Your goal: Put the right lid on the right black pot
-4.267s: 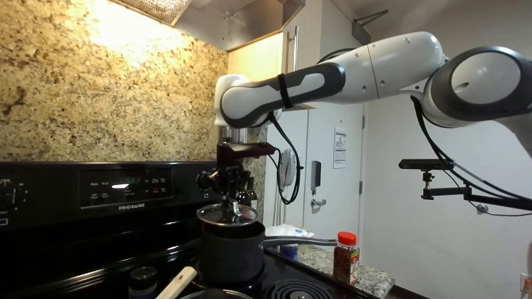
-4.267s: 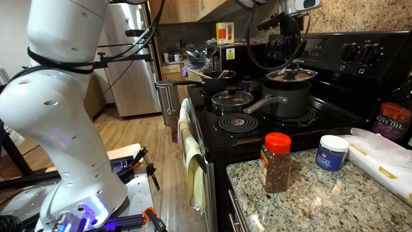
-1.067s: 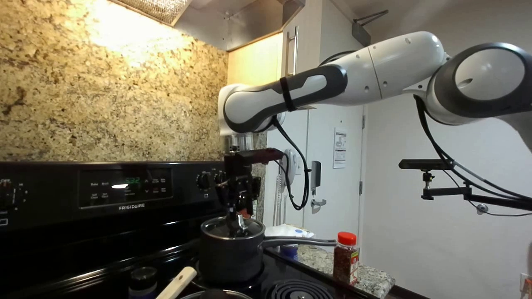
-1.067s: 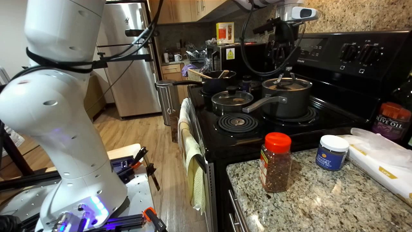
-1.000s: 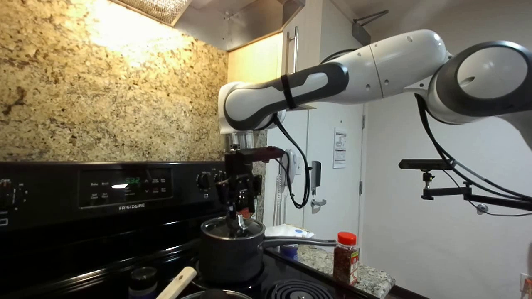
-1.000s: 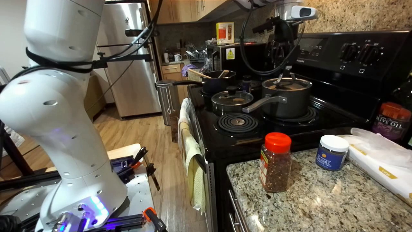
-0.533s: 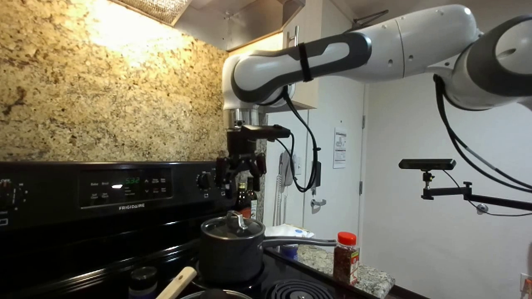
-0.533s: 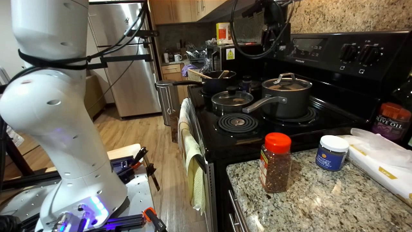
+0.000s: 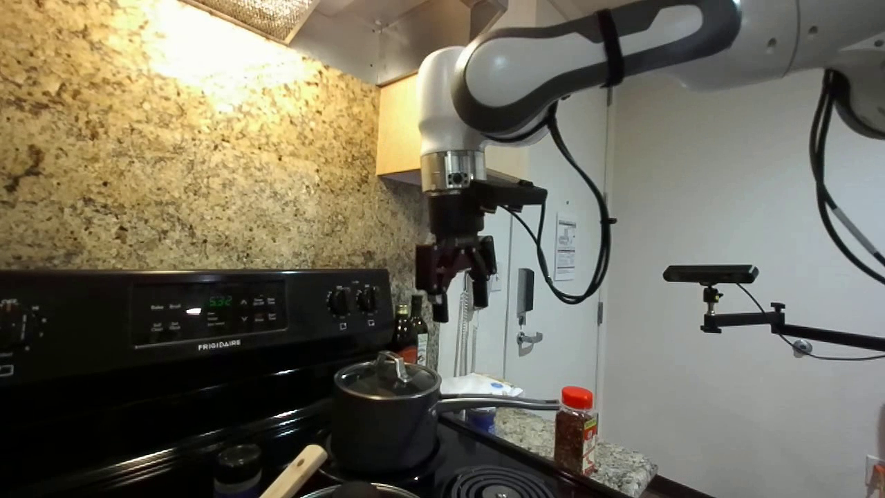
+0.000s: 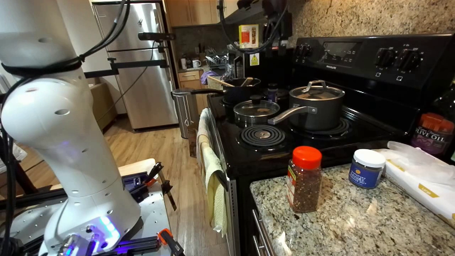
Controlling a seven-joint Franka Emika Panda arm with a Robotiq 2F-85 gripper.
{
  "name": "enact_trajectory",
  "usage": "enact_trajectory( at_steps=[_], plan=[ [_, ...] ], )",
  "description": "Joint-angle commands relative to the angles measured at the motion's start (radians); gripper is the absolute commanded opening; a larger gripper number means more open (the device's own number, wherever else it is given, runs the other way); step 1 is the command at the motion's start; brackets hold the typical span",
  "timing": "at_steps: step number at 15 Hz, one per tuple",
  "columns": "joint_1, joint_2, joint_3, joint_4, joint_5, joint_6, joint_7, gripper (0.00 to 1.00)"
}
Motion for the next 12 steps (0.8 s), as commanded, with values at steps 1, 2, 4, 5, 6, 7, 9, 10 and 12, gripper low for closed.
enact_trajectory(
  at_steps=[1, 2, 4, 5, 6, 7, 9, 10, 12],
  plan=[
    [-0.016, -0.207, 0.032, -0.245, -0.024, 0.030, 0.016, 1.00],
    [-0.020, -0.244, 0.037, -0.284, -0.017, 0.028, 0.014, 1.00],
    [-0.027, -0.311, 0.049, -0.349, -0.010, 0.036, 0.007, 1.00],
    [-0.029, -0.340, 0.055, -0.372, -0.006, 0.040, -0.002, 1.00],
    [-0.029, -0.360, 0.059, -0.391, 0.001, 0.047, -0.015, 1.00],
    [-0.029, -0.384, 0.061, -0.410, 0.013, 0.056, -0.022, 1.00],
    [-0.027, -0.424, 0.060, -0.452, 0.047, 0.100, -0.036, 1.00],
    [-0.028, -0.438, 0.059, -0.469, 0.066, 0.121, -0.035, 1.00],
    [-0.031, -0.462, 0.057, -0.504, 0.103, 0.164, -0.031, 1.00]
  ],
)
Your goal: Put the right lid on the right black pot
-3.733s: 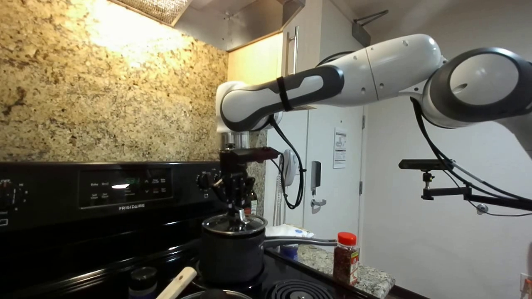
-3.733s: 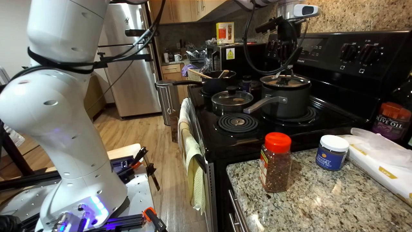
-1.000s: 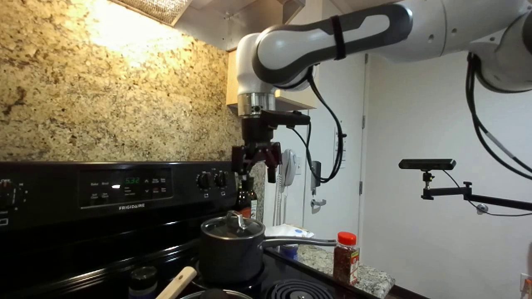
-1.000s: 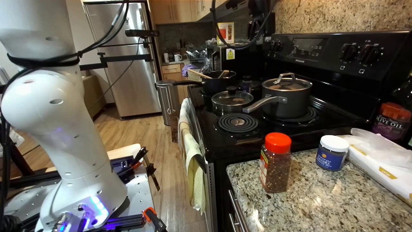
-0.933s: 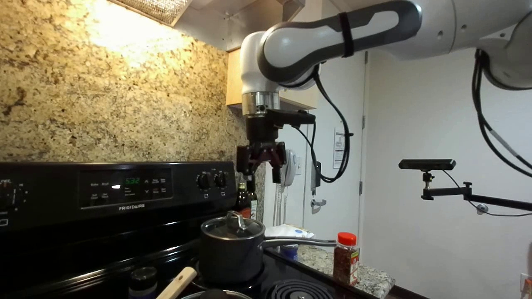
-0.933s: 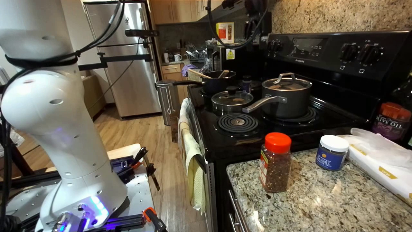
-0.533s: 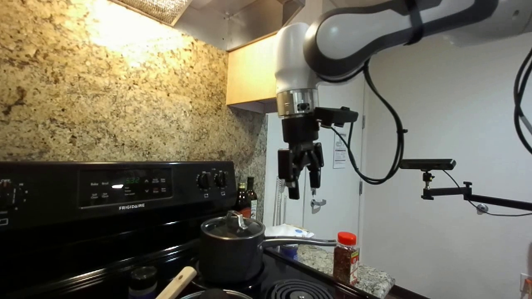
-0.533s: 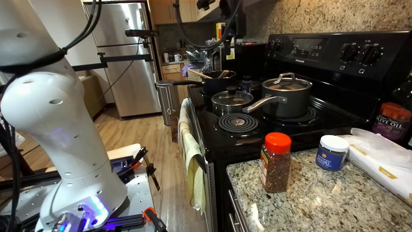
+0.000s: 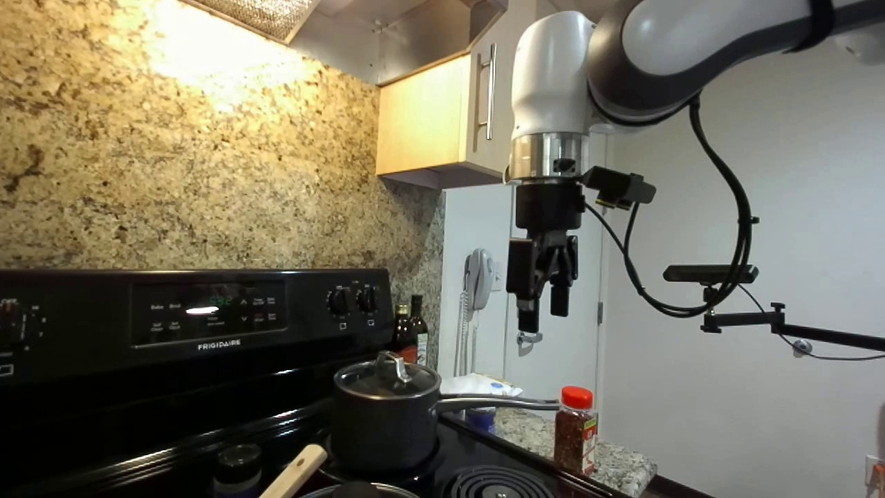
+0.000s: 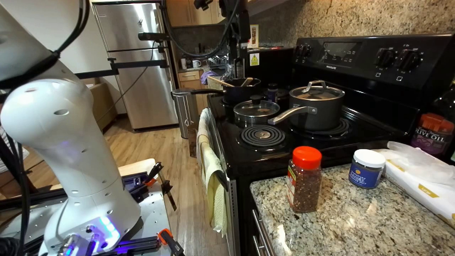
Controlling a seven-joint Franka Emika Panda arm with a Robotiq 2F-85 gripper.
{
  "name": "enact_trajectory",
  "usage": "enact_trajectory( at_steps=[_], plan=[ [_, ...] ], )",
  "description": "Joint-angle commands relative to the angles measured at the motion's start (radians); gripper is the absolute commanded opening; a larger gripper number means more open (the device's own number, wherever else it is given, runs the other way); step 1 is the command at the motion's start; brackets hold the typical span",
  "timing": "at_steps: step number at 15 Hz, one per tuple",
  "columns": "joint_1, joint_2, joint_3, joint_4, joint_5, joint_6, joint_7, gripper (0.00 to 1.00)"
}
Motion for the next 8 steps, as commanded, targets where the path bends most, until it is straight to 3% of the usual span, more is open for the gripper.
enact_trajectory(
  at_steps=[1, 8],
  plan=[
    [-0.024, -0.068, 0.006, -0.086, 0.078, 0.085, -0.036, 1.00],
    [-0.041, -0.071, 0.022, -0.106, 0.084, 0.066, -0.013, 1.00]
  ],
)
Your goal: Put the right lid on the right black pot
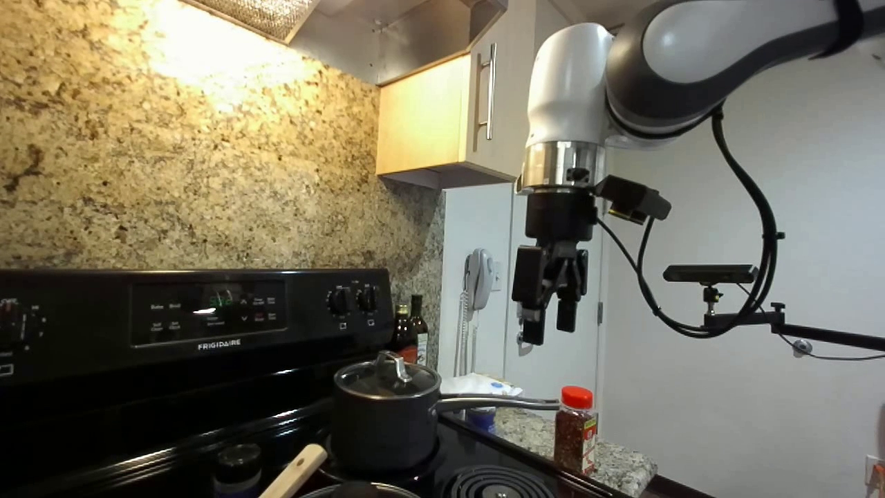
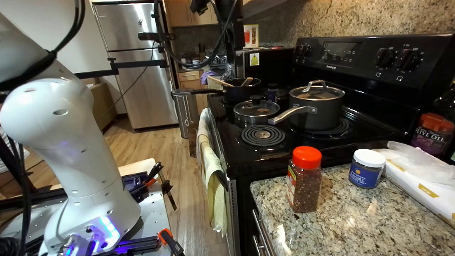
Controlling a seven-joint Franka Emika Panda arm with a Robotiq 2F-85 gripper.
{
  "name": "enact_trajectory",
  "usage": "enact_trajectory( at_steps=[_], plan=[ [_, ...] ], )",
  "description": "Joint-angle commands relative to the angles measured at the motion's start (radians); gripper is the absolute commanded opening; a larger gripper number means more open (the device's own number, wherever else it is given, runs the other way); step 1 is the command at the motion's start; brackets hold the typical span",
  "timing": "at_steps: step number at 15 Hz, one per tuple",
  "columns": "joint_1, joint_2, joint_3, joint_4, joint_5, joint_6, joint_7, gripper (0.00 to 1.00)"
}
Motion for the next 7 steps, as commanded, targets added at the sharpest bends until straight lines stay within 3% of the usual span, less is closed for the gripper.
enact_trajectory(
  at_steps=[1, 7],
  plan=[
    [-0.035, -0.021, 0.023, -0.021, 0.018, -0.009, -0.011, 1.00],
    [-0.044, 0.001, 0.031, -0.004, 0.010, -0.004, -0.009, 1.00]
  ],
)
